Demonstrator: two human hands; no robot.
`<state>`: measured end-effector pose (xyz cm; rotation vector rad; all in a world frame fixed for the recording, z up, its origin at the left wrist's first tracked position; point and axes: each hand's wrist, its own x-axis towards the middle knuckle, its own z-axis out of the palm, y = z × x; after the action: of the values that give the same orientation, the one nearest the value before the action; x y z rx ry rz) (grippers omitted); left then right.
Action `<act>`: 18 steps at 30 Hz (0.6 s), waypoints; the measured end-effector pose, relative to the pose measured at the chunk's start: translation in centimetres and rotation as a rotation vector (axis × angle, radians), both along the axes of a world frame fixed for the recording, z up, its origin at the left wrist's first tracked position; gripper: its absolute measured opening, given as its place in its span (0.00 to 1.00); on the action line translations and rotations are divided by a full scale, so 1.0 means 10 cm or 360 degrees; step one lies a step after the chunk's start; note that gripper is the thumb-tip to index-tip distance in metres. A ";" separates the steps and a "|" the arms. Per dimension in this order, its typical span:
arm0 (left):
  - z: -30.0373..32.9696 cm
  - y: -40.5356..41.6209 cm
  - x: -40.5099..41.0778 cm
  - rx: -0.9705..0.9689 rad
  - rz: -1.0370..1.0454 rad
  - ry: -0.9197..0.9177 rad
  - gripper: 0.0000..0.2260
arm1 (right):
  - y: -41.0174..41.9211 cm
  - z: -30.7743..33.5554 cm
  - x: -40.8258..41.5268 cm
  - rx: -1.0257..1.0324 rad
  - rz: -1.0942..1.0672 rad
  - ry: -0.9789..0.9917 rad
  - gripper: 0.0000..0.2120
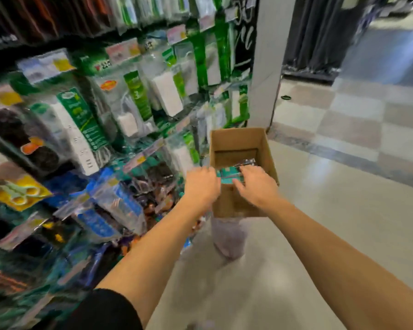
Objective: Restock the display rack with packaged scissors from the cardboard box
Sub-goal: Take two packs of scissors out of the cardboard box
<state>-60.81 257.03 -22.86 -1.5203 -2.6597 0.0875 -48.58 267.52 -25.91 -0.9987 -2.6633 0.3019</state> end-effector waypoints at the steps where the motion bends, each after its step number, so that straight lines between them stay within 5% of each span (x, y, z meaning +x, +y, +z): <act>1: -0.04 0.12 0.04 -0.0008 -0.0016 -0.0020 0.16 | 0.10 -0.03 0.04 -0.0026 -0.0024 -0.0006 0.21; 10: -0.50 1.10 0.08 -0.0075 -0.0023 -0.0205 0.17 | 0.90 -0.22 -0.03 -0.0105 -0.0013 -0.0071 0.21; 18: -0.93 1.79 -0.23 -0.0468 0.0343 -0.0494 0.25 | 1.69 -0.43 -0.70 -0.0285 0.0275 -0.0587 0.19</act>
<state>-63.08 274.92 -32.12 -1.4120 -3.1737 0.2896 -55.63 284.43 -30.21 -0.9540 -3.1130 0.4363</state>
